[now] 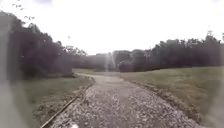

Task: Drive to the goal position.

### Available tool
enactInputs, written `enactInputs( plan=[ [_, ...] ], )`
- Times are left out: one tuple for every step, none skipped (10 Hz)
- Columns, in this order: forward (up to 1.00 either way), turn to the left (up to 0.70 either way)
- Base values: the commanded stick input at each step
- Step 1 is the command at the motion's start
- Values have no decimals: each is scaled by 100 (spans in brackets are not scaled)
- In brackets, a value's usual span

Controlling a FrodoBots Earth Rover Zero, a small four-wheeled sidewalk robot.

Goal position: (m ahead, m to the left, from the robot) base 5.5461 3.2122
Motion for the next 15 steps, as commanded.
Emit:
enactInputs(
  plan=[
    [85, 0],
    [85, -12],
    [85, -24],
    [85, -34],
    [85, -34],
    [85, 0],
    [85, 0],
    [85, 0],
    [85, 0],
    [85, 0],
    [85, 0],
    [85, 0],
    [85, 0],
    [85, 0],
    [85, 0]
  ],
)
